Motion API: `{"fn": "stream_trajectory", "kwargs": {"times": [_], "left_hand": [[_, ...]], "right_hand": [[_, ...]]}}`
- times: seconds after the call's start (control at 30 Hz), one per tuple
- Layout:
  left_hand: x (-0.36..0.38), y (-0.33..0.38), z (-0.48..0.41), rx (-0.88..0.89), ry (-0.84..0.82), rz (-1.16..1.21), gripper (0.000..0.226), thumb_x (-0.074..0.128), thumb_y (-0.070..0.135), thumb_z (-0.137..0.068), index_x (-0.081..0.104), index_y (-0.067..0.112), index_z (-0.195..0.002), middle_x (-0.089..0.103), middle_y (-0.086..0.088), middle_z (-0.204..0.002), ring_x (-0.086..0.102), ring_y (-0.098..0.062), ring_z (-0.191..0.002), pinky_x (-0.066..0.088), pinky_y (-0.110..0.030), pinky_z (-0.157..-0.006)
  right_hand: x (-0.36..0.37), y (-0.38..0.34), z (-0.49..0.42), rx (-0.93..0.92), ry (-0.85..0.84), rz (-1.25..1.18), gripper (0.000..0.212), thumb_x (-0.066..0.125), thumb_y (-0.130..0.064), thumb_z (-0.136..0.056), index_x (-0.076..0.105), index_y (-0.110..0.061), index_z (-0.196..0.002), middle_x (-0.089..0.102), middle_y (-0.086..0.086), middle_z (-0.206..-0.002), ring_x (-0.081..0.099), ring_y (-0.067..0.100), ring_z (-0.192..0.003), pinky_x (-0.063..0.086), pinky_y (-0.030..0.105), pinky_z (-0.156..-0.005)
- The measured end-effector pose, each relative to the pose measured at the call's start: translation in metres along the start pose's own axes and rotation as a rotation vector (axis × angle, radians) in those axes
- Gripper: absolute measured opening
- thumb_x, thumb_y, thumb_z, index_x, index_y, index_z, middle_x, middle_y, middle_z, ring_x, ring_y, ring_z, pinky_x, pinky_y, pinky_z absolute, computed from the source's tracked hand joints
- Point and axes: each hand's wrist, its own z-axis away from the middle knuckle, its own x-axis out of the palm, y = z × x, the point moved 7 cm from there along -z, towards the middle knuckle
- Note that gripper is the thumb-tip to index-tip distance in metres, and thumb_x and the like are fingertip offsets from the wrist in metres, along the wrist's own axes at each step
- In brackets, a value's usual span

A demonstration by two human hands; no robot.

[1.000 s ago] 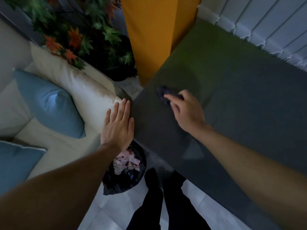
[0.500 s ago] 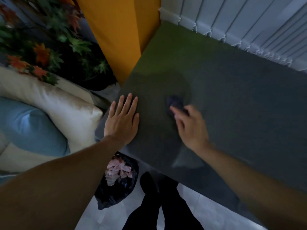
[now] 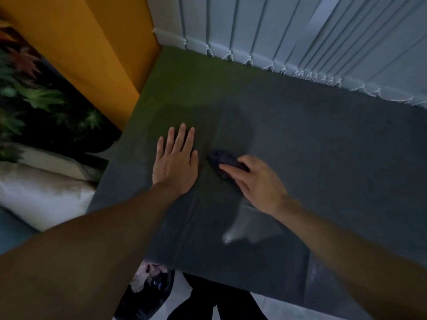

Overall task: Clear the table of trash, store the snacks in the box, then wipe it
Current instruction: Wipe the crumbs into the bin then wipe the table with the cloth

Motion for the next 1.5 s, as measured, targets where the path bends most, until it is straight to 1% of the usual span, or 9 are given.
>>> {"fn": "stream_trajectory", "kwargs": {"times": [0.17, 0.37, 0.53, 0.7, 0.9, 1.1, 1.27, 1.43, 1.5], "left_hand": [[0.005, 0.007, -0.008, -0.123, 0.050, -0.045, 0.065, 0.018, 0.050, -0.103, 0.008, 0.025, -0.162, 0.003, 0.003, -0.169, -0.002, -0.025, -0.156, -0.002, -0.054, -0.124], [0.002, 0.006, -0.009, -0.133, 0.055, -0.082, 0.066, 0.020, 0.053, -0.101, 0.009, 0.029, -0.161, 0.005, 0.002, -0.169, 0.000, -0.025, -0.156, 0.003, -0.056, -0.123], [0.003, 0.007, -0.011, -0.135, 0.037, -0.077, 0.065, 0.016, 0.054, -0.102, 0.004, 0.030, -0.161, -0.001, 0.004, -0.170, -0.005, -0.024, -0.156, 0.000, -0.056, -0.123], [0.003, 0.006, -0.010, -0.136, 0.048, -0.085, 0.064, 0.021, 0.053, -0.102, 0.009, 0.031, -0.161, 0.002, 0.004, -0.169, -0.003, -0.023, -0.156, 0.002, -0.056, -0.123], [0.001, 0.008, -0.011, -0.113, 0.063, -0.098, 0.064, 0.028, 0.050, -0.102, 0.017, 0.027, -0.161, 0.009, 0.001, -0.169, 0.004, -0.026, -0.156, 0.007, -0.058, -0.122], [0.001, 0.007, -0.011, -0.098, 0.061, -0.116, 0.065, 0.028, 0.050, -0.102, 0.018, 0.025, -0.161, 0.010, 0.000, -0.169, 0.004, -0.027, -0.156, 0.007, -0.061, -0.121], [0.002, 0.008, -0.012, -0.092, 0.050, -0.124, 0.065, 0.027, 0.049, -0.101, 0.019, 0.025, -0.161, 0.010, 0.000, -0.169, 0.003, -0.028, -0.156, 0.007, -0.064, -0.120], [0.004, 0.008, -0.013, -0.113, 0.038, -0.120, 0.066, 0.024, 0.051, -0.100, 0.013, 0.028, -0.161, 0.007, 0.003, -0.169, 0.001, -0.026, -0.156, 0.003, -0.062, -0.121], [0.003, 0.008, -0.012, -0.120, 0.039, -0.101, 0.067, 0.023, 0.052, -0.099, 0.012, 0.029, -0.161, 0.007, 0.004, -0.169, -0.001, -0.024, -0.156, 0.001, -0.061, -0.121]], "right_hand": [[-0.016, 0.071, -0.020, 0.498, 0.262, 0.019, 0.036, 0.051, -0.019, -0.099, 0.061, -0.023, -0.133, 0.052, 0.012, -0.101, 0.055, 0.032, -0.084, 0.052, 0.047, -0.072], [-0.001, 0.058, -0.072, 0.155, 0.133, 0.013, 0.036, 0.048, -0.023, -0.098, 0.065, -0.026, -0.129, 0.055, 0.015, -0.101, 0.055, 0.036, -0.085, 0.049, 0.044, -0.071], [-0.014, 0.127, -0.138, 0.611, 0.292, 0.014, 0.038, 0.041, -0.026, -0.102, 0.058, -0.025, -0.136, 0.054, 0.015, -0.115, 0.056, 0.035, -0.099, 0.045, 0.040, -0.089], [0.011, 0.069, -0.168, 0.018, 0.027, -0.007, 0.038, 0.043, -0.025, -0.098, 0.064, -0.019, -0.130, 0.055, 0.018, -0.106, 0.056, 0.039, -0.089, 0.048, 0.046, -0.078], [-0.007, 0.130, -0.193, 0.452, 0.202, 0.058, 0.038, 0.042, -0.026, -0.099, 0.061, -0.028, -0.133, 0.057, 0.015, -0.111, 0.055, 0.037, -0.102, 0.043, 0.042, -0.087], [0.003, 0.087, -0.171, 0.137, 0.098, 0.042, 0.033, 0.051, -0.024, -0.098, 0.066, -0.027, -0.127, 0.056, 0.013, -0.098, 0.055, 0.034, -0.085, 0.043, 0.041, -0.074], [-0.012, 0.131, -0.167, 0.546, 0.241, 0.089, 0.036, 0.046, -0.027, -0.099, 0.061, -0.031, -0.132, 0.056, 0.012, -0.109, 0.054, 0.034, -0.097, 0.037, 0.039, -0.084], [0.000, 0.081, -0.146, 0.165, 0.072, 0.080, 0.033, 0.049, -0.028, -0.099, 0.063, -0.025, -0.129, 0.055, 0.011, -0.101, 0.055, 0.031, -0.085, 0.042, 0.039, -0.075], [-0.013, 0.102, -0.138, 0.194, 0.101, 0.133, 0.032, 0.051, -0.025, -0.098, 0.066, -0.026, -0.126, 0.055, 0.013, -0.096, 0.055, 0.035, -0.079, 0.044, 0.040, -0.072]]}}
